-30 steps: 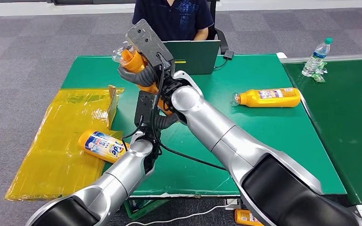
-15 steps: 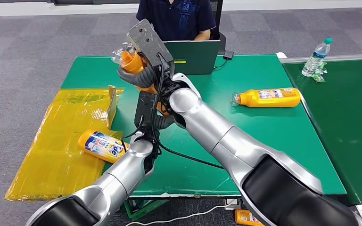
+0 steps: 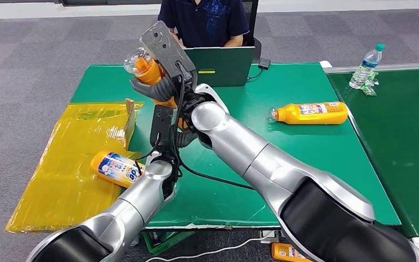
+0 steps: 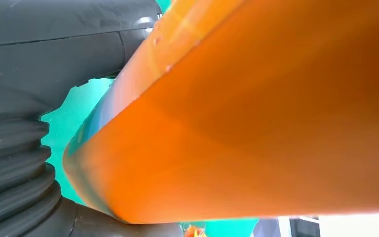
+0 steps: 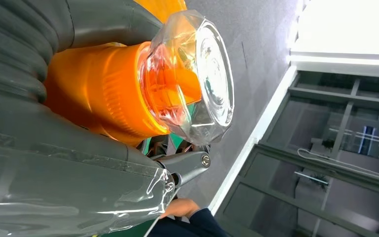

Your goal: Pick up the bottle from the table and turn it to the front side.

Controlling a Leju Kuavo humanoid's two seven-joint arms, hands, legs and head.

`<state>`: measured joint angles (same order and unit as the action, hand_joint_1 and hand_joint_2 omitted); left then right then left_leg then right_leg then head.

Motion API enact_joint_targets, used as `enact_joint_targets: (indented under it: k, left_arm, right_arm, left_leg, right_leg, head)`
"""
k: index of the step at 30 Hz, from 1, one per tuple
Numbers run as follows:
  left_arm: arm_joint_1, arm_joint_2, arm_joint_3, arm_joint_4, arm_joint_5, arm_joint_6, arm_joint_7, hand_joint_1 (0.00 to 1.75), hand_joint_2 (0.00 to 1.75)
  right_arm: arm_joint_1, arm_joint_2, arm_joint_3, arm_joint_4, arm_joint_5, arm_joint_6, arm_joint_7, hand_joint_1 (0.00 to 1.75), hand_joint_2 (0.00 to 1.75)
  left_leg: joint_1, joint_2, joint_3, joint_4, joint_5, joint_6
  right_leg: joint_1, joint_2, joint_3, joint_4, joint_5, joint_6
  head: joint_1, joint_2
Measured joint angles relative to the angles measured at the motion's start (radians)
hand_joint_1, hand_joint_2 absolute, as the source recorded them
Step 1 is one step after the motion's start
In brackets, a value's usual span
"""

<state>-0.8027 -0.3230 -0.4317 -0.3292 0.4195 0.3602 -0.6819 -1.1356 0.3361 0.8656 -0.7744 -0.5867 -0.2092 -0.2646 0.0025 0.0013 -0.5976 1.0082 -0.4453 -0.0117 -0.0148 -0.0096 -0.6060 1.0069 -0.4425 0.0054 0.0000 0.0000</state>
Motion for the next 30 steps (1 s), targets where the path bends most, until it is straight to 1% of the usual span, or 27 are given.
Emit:
enact_joint_targets:
  k: [8, 9, 12, 13, 17, 19, 22, 24, 25, 27, 30]
  left_arm:
    - [-0.002, 0.002, 0.026, 0.0, -0.025, 0.014, -0.009, 1.75, 1.75]
    - [-0.002, 0.002, 0.029, 0.0, -0.031, 0.017, -0.009, 1.75, 1.75]
    - [-0.002, 0.005, 0.041, 0.0, -0.051, 0.031, -0.008, 1.75, 1.75]
    - [-0.004, 0.006, 0.046, 0.0, -0.059, 0.037, -0.007, 1.75, 1.75]
    - [-0.014, 0.021, 0.07, 0.0, -0.088, 0.058, 0.001, 1.75, 1.75]
    - [-0.019, 0.034, 0.076, 0.0, -0.114, 0.087, 0.004, 1.75, 1.75]
    - [-0.033, 0.083, 0.078, 0.001, -0.203, 0.162, 0.021, 1.75, 1.75]
    - [-0.042, 0.124, 0.081, 0.003, -0.256, 0.179, 0.035, 1.75, 1.75]
    - [-0.044, 0.14, 0.083, 0.004, -0.27, 0.179, 0.039, 1.75, 1.75]
    - [-0.047, 0.163, 0.088, 0.005, -0.282, 0.179, 0.042, 1.75, 1.75]
    - [-0.054, 0.184, 0.093, 0.006, -0.286, 0.179, 0.044, 1.75, 1.75]
  right_arm:
    - [-0.005, 0.0, 0.008, 0.0, 0.001, -0.002, -0.002, 1.75, 1.75]
    - [-0.005, 0.0, 0.008, 0.0, 0.004, -0.002, -0.003, 1.41, 1.75]
    - [-0.004, 0.0, 0.008, 0.0, 0.019, -0.002, -0.005, 0.1, 1.75]
    - [-0.003, 0.0, 0.008, 0.0, 0.028, 0.0, -0.004, 0.0, 1.75]
    - [0.006, 0.0, 0.008, 0.001, 0.078, 0.019, -0.002, 0.0, 1.75]
    - [0.008, 0.0, 0.007, 0.003, 0.125, 0.03, 0.002, 0.0, 1.75]
    - [0.014, -0.009, -0.013, 0.01, 0.29, 0.082, 0.016, 0.0, 1.75]
    - [0.025, -0.018, -0.054, 0.011, 0.397, 0.13, 0.02, 0.0, 1.75]
    - [0.031, -0.02, -0.076, 0.011, 0.43, 0.146, 0.02, 0.0, 1.75]
    - [0.043, -0.023, -0.107, 0.011, 0.461, 0.161, 0.021, 0.0, 1.75]
    - [0.058, -0.027, -0.129, 0.011, 0.47, 0.165, 0.021, 0.0, 1.75]
  left_leg:
    - [0.0, 0.0, 0.0, 0.0, 0.0, 0.0]
    - [0.0, 0.0, 0.0, 0.0, 0.0, 0.0]
    - [0.0, 0.0, 0.0, 0.0, 0.0, 0.0]
    - [0.0, 0.0, 0.0, 0.0, 0.0, 0.0]
    - [0.0, 0.0, 0.0, 0.0, 0.0, 0.0]
    - [0.0, 0.0, 0.0, 0.0, 0.0, 0.0]
    - [0.001, 0.002, 0.0, 0.0, 0.0, -0.001]
    - [0.001, 0.003, 0.001, 0.0, 0.001, -0.001]
    - [0.001, 0.003, 0.0, 0.0, 0.001, -0.001]
    - [0.001, 0.002, 0.0, 0.0, 0.001, -0.002]
    - [0.001, 0.002, 0.0, 0.0, 0.001, -0.002]
  right_leg:
    - [0.0, 0.0, 0.0, 0.0, 0.0, 0.0]
    - [0.0, 0.0, 0.0, 0.0, 0.0, 0.0]
    - [0.0, 0.0, 0.0, 0.0, 0.0, 0.0]
    - [0.0, 0.0, 0.0, 0.0, 0.0, 0.0]
    - [0.0, 0.0, 0.0, 0.0, 0.0, 0.0]
    - [0.001, 0.0, 0.0, 0.0, 0.0, 0.0]
    - [0.001, 0.002, -0.001, 0.0, 0.001, -0.001]
    - [0.002, 0.003, -0.001, 0.0, 0.001, -0.001]
    - [0.002, 0.003, -0.002, 0.0, 0.001, -0.001]
    - [0.003, 0.002, -0.002, 0.0, 0.001, -0.001]
    - [0.002, 0.002, -0.002, 0.0, 0.001, -0.001]
  head:
    - [0.0, 0.0]
    - [0.0, 0.0]
    - [0.0, 0.0]
    - [0.0, 0.0]
    - [0.0, 0.0]
    - [0.0, 0.0]
    - [0.0, 0.0]
    - [0.0, 0.0]
    - [0.0, 0.0]
    - [0.0, 0.0]
    - [0.0, 0.0]
